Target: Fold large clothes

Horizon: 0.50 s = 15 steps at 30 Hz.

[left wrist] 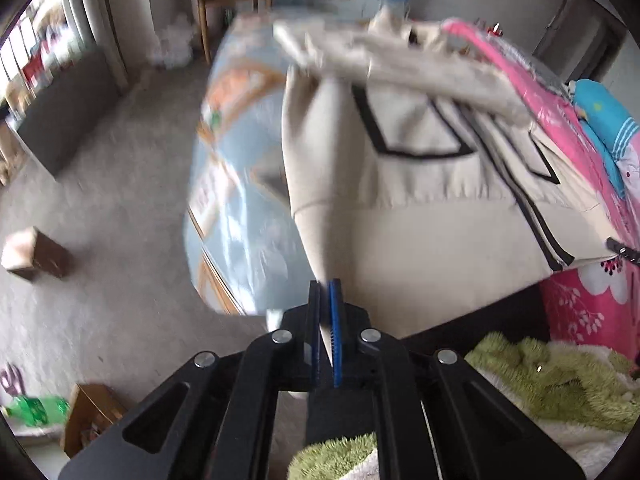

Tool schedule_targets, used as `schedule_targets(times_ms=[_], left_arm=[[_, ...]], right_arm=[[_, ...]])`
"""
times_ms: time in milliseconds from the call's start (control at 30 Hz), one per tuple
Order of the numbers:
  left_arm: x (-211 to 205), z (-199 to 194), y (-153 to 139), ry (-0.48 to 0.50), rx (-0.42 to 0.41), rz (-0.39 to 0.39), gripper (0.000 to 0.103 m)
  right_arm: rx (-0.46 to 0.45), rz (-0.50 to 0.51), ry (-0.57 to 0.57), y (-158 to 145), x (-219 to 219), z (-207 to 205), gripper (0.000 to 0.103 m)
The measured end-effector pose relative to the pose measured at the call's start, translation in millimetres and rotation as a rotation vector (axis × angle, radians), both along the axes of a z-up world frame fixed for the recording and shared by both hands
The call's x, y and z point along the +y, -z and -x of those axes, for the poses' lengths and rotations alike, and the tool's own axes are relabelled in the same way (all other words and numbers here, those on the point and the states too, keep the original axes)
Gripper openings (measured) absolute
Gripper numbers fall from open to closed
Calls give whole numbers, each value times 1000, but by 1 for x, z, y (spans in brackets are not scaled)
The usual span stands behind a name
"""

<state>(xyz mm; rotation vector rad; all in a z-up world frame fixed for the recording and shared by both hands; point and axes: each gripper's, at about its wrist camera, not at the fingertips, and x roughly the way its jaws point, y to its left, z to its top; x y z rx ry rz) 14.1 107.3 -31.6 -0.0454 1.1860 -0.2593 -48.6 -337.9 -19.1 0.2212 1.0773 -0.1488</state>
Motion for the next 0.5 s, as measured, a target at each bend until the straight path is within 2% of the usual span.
schedule_targets(times_ms=[67, 167, 233, 300, 400, 500], left_arm=[[2, 3, 10, -5, 28, 3, 5], [4, 5, 7, 1, 28, 8, 9], [9, 6, 3, -8, 17, 10, 13], [15, 4, -3, -23, 6, 7, 18], [24, -13, -16, -58, -41, 34, 22], [23, -44, -26, -81, -117, 75, 34]], right_arm=[[42, -22, 9, 16, -3, -4, 4], [51, -5, 0, 15, -1, -9, 8], [60, 8, -2, 16, -2, -11, 14], [74, 26, -4, 17, -1, -13, 29], [66, 56, 4, 15, 2, -11, 44], [64, 42, 23, 19, -3, -17, 44]])
